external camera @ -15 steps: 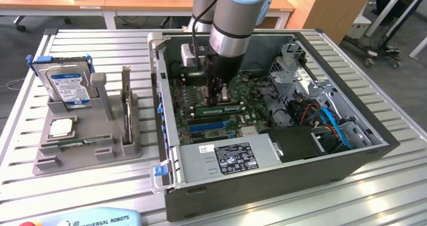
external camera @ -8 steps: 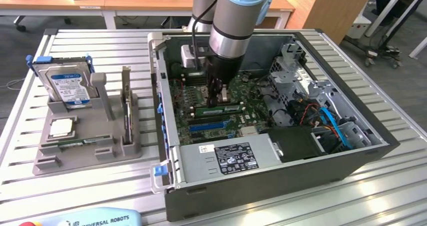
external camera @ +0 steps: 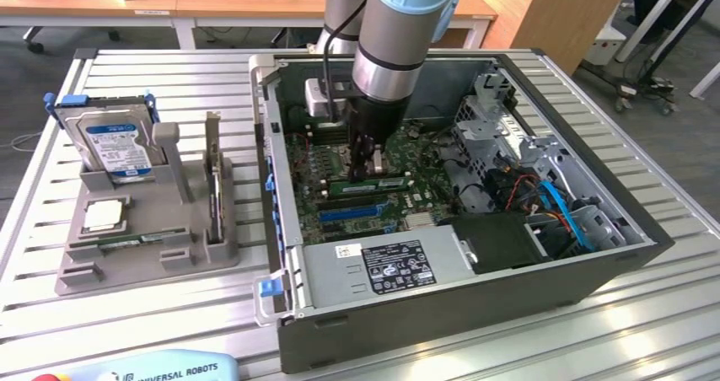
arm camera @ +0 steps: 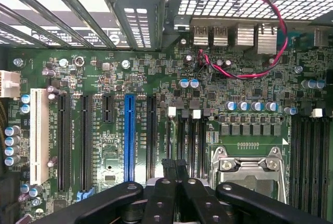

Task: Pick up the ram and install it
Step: 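Press down the ram until it locks into place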

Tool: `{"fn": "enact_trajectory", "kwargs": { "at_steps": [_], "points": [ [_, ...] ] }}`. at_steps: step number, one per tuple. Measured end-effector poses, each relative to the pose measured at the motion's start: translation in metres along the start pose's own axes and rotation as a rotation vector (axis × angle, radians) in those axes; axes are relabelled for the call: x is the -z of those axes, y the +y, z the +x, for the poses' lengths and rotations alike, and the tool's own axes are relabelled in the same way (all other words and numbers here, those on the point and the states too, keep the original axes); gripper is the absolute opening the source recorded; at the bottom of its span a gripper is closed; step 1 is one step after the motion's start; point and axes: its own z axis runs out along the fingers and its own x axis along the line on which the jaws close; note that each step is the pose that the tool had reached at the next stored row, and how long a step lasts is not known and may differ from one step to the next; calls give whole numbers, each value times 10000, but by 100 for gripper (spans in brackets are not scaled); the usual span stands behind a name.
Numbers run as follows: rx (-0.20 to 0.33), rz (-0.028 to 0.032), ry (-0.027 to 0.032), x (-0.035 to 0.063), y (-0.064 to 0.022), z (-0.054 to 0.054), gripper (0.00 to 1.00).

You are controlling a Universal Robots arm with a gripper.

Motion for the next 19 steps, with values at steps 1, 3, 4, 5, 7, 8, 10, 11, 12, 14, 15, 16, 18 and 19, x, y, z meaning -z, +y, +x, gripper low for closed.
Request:
{"fn": "enact_trajectory", "kwargs": {
  "at_steps": [1, 3, 4, 5, 7, 8, 10, 11, 12, 14, 15, 16, 18, 19],
  "points": [
    [0, 1, 0, 0, 0, 0, 10],
    [0, 3, -10, -9, -1, -1, 10],
    [0, 2, -19, -19, -1, 0, 10],
    [1, 1, -24, -27, -1, 1, 10],
    [1, 0, -29, -32, -1, 1, 10],
    [1, 0, -29, -32, -1, 1, 10],
    [2, 0, -36, -34, -2, 1, 10],
    [2, 0, -43, -42, -2, 1, 10],
    [1, -2, -46, -51, -2, 2, 10],
    [2, -2, -50, -63, -2, 3, 10],
    [2, -2, -51, -63, -2, 3, 10],
    [2, -2, -53, -64, -3, 3, 10],
    [2, 0, -57, -66, -3, 2, 10],
    [2, 0, -57, -66, -3, 2, 10]
  ]
}}
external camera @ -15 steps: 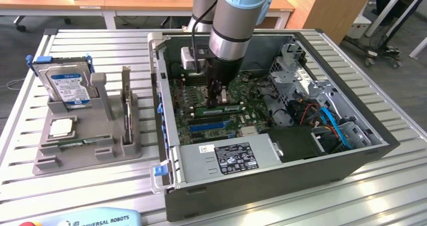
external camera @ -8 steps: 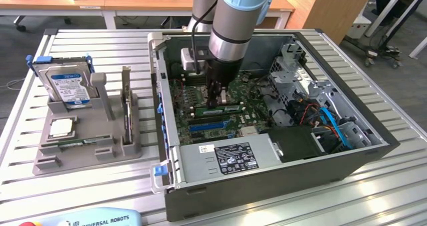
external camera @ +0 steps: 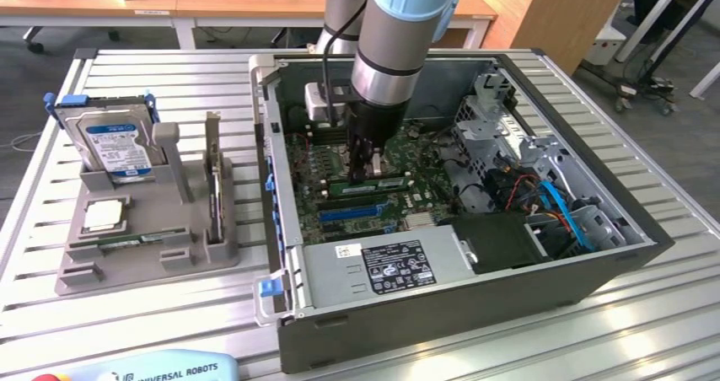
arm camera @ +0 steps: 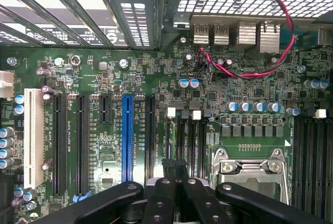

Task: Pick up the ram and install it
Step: 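Press down the ram until it locks into place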

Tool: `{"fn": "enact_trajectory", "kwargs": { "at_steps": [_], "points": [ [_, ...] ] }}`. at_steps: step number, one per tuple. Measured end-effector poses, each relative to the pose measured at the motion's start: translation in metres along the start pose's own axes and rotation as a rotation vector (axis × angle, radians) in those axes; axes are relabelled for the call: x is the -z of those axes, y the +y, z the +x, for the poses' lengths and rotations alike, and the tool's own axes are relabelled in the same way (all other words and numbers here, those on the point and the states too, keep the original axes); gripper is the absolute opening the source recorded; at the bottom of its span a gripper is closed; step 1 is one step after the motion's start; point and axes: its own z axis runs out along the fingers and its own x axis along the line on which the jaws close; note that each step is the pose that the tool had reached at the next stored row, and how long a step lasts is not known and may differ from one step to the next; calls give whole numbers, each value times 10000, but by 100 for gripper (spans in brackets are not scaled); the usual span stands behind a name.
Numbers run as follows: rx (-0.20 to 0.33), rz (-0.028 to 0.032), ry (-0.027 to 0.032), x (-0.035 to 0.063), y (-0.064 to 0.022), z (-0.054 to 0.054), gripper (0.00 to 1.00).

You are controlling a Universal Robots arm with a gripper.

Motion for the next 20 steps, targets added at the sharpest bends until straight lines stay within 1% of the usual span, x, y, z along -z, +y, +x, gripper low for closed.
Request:
{"fn": "enact_trajectory", "kwargs": {
  "at_steps": [8, 20],
  "points": [
    [0, -1, 3, -24, -1, 2, 10],
    [0, 2, -3, -23, -1, 1, 10]
  ]
}}
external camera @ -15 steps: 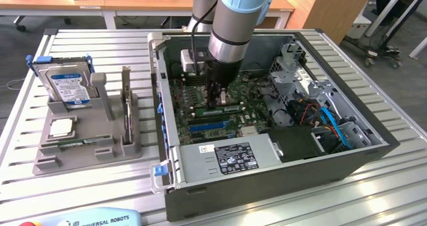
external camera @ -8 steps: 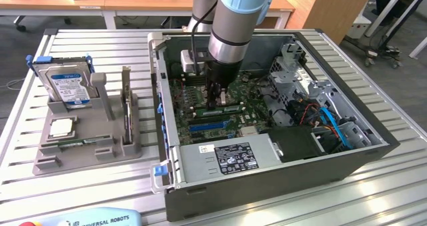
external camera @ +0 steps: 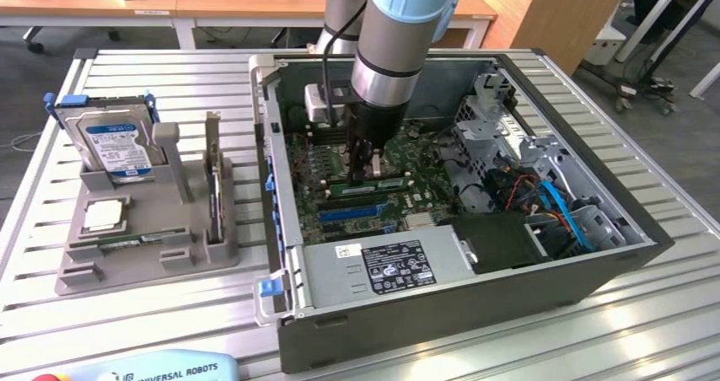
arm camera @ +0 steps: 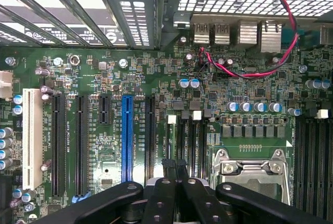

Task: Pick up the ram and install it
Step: 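Press down the ram until it locks into place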

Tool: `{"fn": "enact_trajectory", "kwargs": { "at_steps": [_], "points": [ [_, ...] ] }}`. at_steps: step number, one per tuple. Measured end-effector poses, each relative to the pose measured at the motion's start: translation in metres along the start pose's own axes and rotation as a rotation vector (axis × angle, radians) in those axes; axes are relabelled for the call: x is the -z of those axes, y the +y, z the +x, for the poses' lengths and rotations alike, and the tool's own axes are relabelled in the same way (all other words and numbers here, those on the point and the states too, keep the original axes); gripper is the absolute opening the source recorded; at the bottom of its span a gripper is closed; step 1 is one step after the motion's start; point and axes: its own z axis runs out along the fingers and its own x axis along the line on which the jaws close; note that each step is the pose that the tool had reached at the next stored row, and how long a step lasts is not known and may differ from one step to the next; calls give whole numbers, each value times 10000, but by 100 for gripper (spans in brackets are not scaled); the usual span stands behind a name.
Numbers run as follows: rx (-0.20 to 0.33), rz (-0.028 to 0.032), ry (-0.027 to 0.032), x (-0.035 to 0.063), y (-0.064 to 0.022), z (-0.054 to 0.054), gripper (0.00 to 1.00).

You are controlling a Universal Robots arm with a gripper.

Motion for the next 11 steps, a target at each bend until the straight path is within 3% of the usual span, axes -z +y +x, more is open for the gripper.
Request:
{"fn": "enact_trajectory", "kwargs": {
  "at_steps": [11],
  "points": [
    [0, -1, 12, 165, 8, -6, 10]
  ]
}}
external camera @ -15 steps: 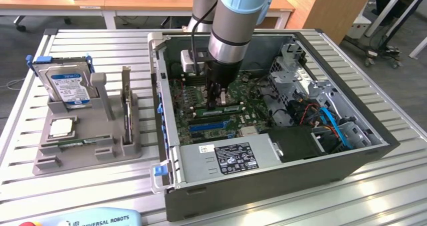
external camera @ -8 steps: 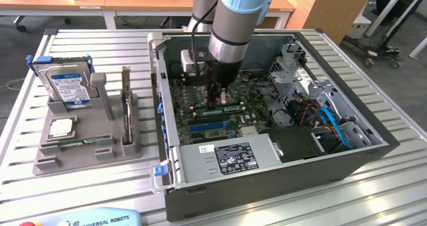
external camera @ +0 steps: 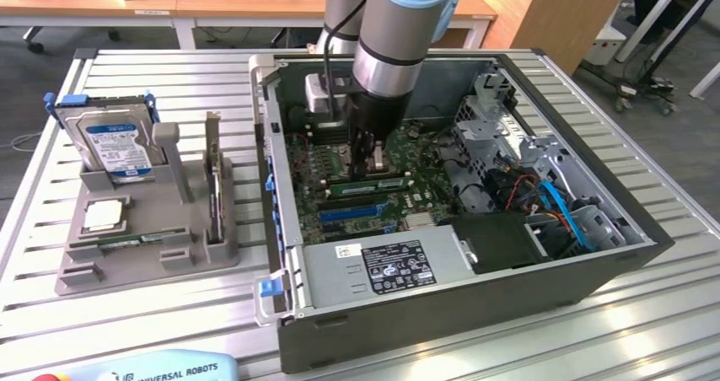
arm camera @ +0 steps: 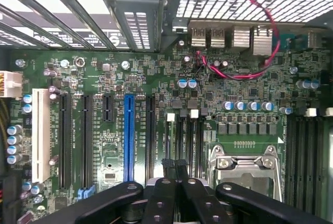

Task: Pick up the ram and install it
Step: 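Press down the ram until it locks into place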

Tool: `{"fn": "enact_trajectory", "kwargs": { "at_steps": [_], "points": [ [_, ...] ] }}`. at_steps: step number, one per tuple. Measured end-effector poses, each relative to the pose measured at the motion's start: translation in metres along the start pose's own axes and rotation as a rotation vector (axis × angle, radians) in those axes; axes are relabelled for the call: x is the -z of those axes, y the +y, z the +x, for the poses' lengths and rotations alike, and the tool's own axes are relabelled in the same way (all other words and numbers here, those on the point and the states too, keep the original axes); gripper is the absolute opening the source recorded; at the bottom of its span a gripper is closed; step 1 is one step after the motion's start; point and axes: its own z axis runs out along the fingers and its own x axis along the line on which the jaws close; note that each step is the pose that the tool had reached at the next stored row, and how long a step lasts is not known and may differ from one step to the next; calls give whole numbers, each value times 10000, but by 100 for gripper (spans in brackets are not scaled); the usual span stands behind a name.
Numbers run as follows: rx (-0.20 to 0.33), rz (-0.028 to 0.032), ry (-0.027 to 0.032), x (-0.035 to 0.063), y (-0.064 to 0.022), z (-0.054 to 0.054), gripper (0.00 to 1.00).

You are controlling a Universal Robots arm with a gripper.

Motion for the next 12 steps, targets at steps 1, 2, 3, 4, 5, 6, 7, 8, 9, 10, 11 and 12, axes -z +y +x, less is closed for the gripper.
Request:
{"fn": "enact_trajectory", "kwargs": {
  "at_steps": [1, 2, 3, 4, 5, 6, 7, 8, 9, 10, 11, 12],
  "points": [
    [0, 1, 1, 16, 1, -1, 10],
    [0, 1, 1, 32, 1, -1, 10],
    [0, 0, 1, 48, 2, -2, 10],
    [0, 1, 1, 62, 3, -3, 10],
    [0, 1, 1, 78, 4, -3, 10],
    [0, 0, 2, 95, 4, -4, 10],
    [-1, 0, 2, 112, 5, -4, 10],
    [-1, 0, 2, 120, 6, -5, 10],
    [0, 1, 0, 120, 6, -5, 10],
    [0, 1, 0, 120, 5, -5, 10],
    [0, 1, 1, 120, 6, -5, 10],
    [0, 1, 1, 120, 6, -5, 10]
  ]
}}
